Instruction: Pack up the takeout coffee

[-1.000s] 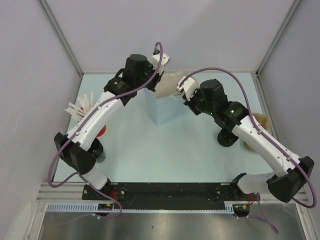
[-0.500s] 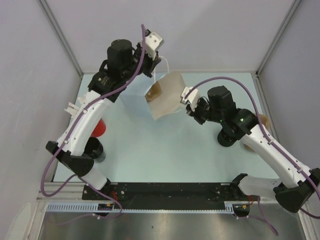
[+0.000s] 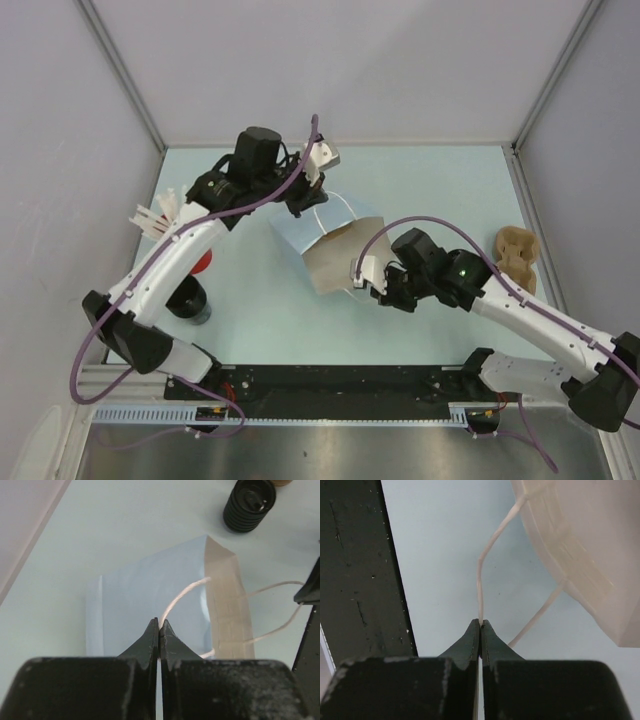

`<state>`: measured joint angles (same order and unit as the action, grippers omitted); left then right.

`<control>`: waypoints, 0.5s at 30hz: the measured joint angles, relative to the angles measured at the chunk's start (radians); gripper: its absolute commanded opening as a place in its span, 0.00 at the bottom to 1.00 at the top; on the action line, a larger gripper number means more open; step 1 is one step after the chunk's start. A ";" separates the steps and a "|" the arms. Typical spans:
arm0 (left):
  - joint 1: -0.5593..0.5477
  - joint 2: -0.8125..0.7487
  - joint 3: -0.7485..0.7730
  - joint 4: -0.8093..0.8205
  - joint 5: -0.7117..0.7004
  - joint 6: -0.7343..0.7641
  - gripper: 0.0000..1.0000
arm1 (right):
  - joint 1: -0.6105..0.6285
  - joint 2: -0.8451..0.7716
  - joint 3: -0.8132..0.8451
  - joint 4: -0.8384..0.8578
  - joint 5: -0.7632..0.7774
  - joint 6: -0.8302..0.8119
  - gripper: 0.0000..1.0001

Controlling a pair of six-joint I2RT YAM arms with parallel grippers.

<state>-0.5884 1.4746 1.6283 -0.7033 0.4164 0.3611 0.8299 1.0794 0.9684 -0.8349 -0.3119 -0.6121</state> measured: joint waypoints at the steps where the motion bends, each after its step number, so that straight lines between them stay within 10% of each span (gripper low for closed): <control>1: -0.003 -0.012 0.000 -0.007 0.017 0.006 0.00 | 0.002 -0.003 0.000 -0.002 0.000 -0.002 0.00; 15: -0.010 -0.029 0.126 -0.041 0.021 0.003 0.00 | -0.016 -0.043 0.101 0.021 0.153 0.000 0.00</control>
<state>-0.5983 1.4460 1.7546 -0.7441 0.4377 0.3645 0.8135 1.0363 1.0698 -0.8135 -0.1593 -0.6125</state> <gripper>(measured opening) 0.007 0.011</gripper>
